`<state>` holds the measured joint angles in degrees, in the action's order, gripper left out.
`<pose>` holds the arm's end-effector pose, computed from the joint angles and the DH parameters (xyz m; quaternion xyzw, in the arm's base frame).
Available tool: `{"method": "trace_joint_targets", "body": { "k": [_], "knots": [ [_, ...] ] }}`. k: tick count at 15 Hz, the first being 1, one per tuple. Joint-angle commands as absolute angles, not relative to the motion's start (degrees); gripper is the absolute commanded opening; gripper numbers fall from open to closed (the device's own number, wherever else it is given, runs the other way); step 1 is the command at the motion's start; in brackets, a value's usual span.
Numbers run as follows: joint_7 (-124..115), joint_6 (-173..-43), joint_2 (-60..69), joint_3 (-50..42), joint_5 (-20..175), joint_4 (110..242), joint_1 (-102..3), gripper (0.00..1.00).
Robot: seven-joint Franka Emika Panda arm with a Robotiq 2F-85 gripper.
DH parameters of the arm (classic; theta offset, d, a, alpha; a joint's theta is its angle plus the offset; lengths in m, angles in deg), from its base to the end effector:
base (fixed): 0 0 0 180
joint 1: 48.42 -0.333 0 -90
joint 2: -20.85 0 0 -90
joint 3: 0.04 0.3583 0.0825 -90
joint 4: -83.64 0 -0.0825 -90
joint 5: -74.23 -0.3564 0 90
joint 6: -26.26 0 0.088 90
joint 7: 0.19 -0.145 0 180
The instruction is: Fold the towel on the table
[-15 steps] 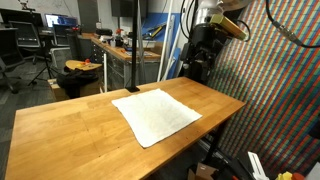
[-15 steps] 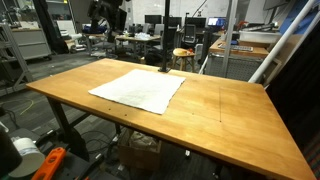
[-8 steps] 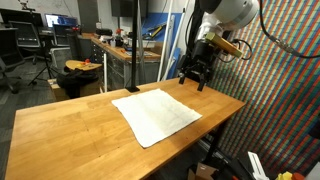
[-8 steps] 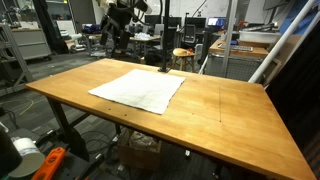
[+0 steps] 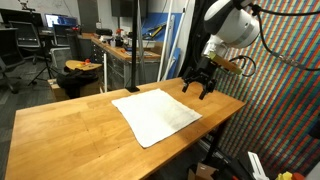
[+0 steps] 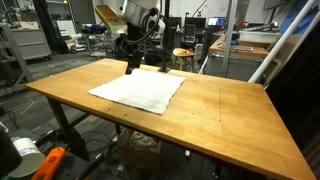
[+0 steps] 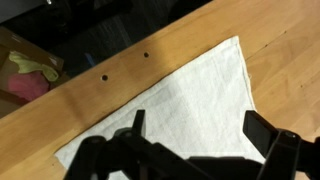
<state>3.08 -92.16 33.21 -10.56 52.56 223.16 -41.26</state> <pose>0.3966 -0.0941 0.3990 -0.9561 0.2202 0.0455 0.1882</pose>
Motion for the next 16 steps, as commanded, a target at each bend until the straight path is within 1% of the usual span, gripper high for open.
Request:
{"method": "trace_joint_targets", "body": {
  "k": [1, 5, 9, 12, 16],
  "knots": [
    [3.88, -102.05, 31.14, -10.74, 50.78, 224.32, -40.69, 1.0],
    [3.9, -111.56, 27.29, -11.47, 50.59, 226.21, -40.03, 1.0],
    [1.48, -118.01, 24.05, -11.93, 54.1, 228.69, -38.1, 1.0],
    [0.01, -120.93, 21.84, -12.24, 55.74, 229.0, -36.95, 1.0],
    [0.51, -122.88, 18.52, -11.61, 52.91, 226.94, -37.07, 1.0]
  ]
}}
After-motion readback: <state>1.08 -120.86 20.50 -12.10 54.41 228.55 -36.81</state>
